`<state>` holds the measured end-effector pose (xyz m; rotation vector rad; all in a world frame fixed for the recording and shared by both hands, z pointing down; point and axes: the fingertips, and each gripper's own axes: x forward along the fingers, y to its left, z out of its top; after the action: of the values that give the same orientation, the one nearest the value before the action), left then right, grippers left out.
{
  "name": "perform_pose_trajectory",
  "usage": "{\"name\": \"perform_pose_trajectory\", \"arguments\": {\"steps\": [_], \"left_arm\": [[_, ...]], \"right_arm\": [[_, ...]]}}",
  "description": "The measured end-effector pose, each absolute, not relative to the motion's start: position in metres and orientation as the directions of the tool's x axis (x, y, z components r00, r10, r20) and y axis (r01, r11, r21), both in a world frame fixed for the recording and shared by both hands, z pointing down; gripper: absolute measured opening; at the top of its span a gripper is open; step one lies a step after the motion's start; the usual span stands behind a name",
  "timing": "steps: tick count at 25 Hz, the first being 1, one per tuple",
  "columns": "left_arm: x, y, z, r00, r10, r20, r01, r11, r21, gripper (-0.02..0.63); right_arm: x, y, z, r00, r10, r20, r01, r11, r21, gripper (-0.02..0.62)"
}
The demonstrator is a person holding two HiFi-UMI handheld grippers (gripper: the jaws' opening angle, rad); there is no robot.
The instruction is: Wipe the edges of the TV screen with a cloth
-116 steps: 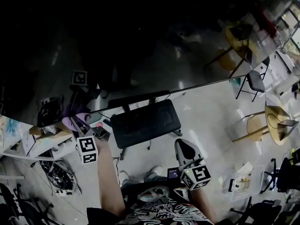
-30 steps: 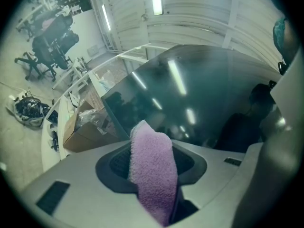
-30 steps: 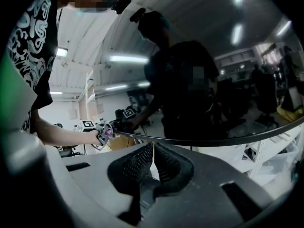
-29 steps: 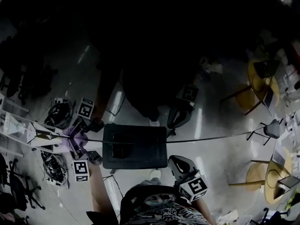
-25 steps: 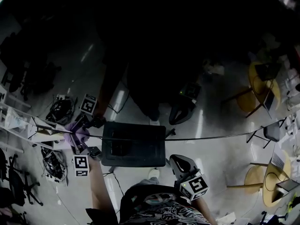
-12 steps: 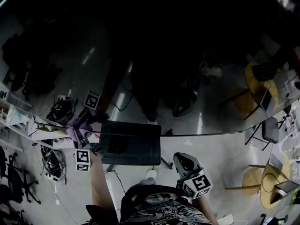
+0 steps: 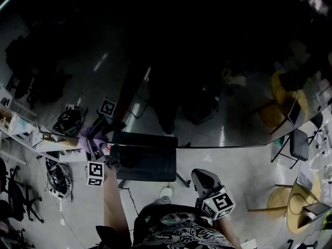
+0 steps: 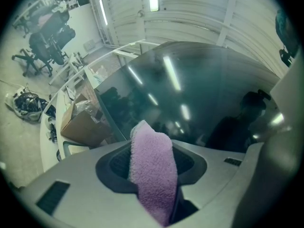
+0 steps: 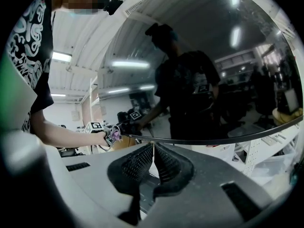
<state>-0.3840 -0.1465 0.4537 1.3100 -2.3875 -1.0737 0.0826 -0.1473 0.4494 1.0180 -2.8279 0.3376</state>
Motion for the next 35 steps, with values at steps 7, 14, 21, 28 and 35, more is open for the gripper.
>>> {"name": "perform_pose_trajectory", "arguments": {"steps": [7, 14, 21, 28, 35], "left_arm": [[-0.363, -0.152, 0.452, -0.574, -0.805, -0.149, -0.645, 0.333, 0.688, 0.169], [-0.335, -0.16, 0.455, -0.535, -0.832, -0.148, -0.663, 0.305, 0.684, 0.169], [-0.31, -0.165, 0.454, -0.52, -0.843, -0.141, -0.667, 0.297, 0.684, 0.169], [-0.296, -0.166, 0.455, -0.513, -0.847, -0.14, -0.665, 0.289, 0.688, 0.169], [-0.274, -0.173, 0.456, -0.493, -0.859, -0.139, -0.673, 0.274, 0.687, 0.169]], "right_arm": [[0.096, -0.145, 0.449, -0.767, -0.613, 0.188, -0.64, 0.749, -0.169, 0.031], [0.11, -0.141, 0.449, -0.768, -0.611, 0.195, -0.639, 0.751, -0.166, 0.029], [0.132, -0.134, 0.451, -0.761, -0.618, 0.197, -0.647, 0.744, -0.164, 0.031], [0.151, -0.129, 0.45, -0.754, -0.63, 0.185, -0.656, 0.737, -0.163, 0.031], [0.168, -0.128, 0.45, -0.742, -0.642, 0.192, -0.67, 0.725, -0.162, 0.03]]}}
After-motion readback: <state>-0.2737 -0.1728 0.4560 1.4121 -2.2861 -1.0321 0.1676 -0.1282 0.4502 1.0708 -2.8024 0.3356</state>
